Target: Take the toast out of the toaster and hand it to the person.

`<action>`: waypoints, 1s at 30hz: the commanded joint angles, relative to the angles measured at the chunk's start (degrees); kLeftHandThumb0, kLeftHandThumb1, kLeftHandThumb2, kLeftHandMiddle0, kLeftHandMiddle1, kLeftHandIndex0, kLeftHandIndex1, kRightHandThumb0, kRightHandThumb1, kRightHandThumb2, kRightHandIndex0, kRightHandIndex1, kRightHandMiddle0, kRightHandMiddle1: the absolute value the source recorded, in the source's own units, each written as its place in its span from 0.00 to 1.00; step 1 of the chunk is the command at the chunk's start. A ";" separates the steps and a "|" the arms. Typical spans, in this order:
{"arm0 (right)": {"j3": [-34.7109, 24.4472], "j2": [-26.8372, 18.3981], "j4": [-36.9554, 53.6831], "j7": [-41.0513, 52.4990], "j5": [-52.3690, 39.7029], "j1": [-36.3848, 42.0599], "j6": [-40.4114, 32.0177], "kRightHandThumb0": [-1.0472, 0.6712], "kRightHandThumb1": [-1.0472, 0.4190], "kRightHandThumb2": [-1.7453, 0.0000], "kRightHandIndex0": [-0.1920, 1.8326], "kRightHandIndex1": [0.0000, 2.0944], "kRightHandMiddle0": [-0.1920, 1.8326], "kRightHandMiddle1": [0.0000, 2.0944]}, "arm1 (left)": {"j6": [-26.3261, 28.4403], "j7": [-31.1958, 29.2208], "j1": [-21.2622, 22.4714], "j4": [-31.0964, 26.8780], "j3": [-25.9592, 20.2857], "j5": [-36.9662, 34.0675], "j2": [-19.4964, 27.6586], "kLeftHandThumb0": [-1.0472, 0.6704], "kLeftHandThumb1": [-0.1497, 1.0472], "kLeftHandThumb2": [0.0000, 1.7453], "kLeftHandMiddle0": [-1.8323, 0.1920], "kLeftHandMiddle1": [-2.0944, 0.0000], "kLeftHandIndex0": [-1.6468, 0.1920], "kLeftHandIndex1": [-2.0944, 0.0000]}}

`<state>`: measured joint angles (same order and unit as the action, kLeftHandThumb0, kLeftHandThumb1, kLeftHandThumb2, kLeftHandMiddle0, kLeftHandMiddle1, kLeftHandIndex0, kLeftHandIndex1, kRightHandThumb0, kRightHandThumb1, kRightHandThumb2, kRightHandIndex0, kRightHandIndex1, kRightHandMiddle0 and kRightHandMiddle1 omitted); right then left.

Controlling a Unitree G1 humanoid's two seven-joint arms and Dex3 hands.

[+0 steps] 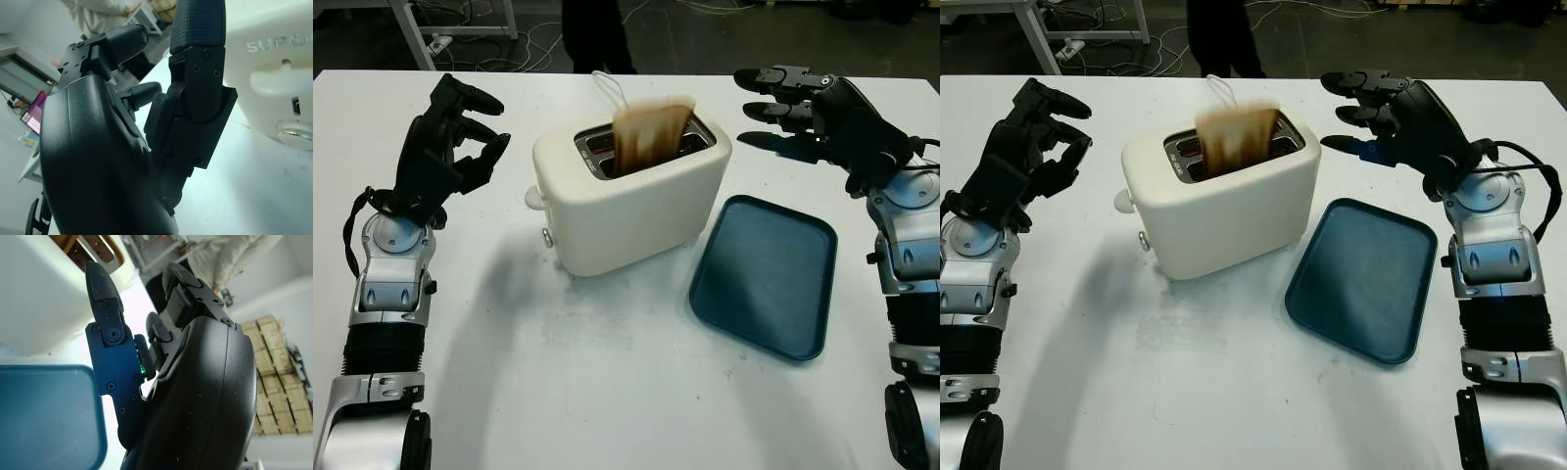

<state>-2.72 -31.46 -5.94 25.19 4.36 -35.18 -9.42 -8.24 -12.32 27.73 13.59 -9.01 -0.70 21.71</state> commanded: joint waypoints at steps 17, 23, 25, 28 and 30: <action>-1.65 0.54 -5.56 1.14 -3.81 -10.58 9.20 0.40 0.26 1.00 0.50 0.07 0.45 0.05 | -1.12 0.63 -0.28 0.10 0.01 0.30 0.26 0.00 0.89 0.19 0.91 0.20 0.90 0.24; 3.38 0.23 -4.00 2.66 0.02 -18.40 9.81 0.34 0.30 1.00 0.55 0.12 0.51 0.08 | -1.68 0.17 0.03 0.49 0.24 0.13 0.28 0.00 0.89 0.20 0.91 0.21 0.90 0.25; 5.58 0.42 -3.92 3.44 1.78 -20.19 10.37 0.30 0.31 1.00 0.57 0.14 0.53 0.08 | -1.44 0.21 0.05 0.34 0.26 0.05 0.13 0.00 0.89 0.19 0.91 0.21 0.90 0.25; 9.60 0.83 -4.82 4.65 5.35 -22.21 12.64 0.28 0.31 1.00 0.53 0.24 0.55 0.09 | -1.66 0.46 0.01 0.40 0.29 0.31 0.11 0.00 0.89 0.19 0.91 0.21 0.90 0.25; 12.21 1.17 -5.98 4.83 7.89 -22.84 15.48 0.29 0.32 1.00 0.51 0.30 0.55 0.09 | -1.44 0.54 -0.04 0.35 0.13 0.08 -0.01 0.00 0.89 0.19 0.91 0.21 0.90 0.25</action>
<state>7.91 -30.77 -11.27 29.50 10.76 -57.04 3.78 -9.10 -12.11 27.72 14.24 -8.97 -0.62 21.71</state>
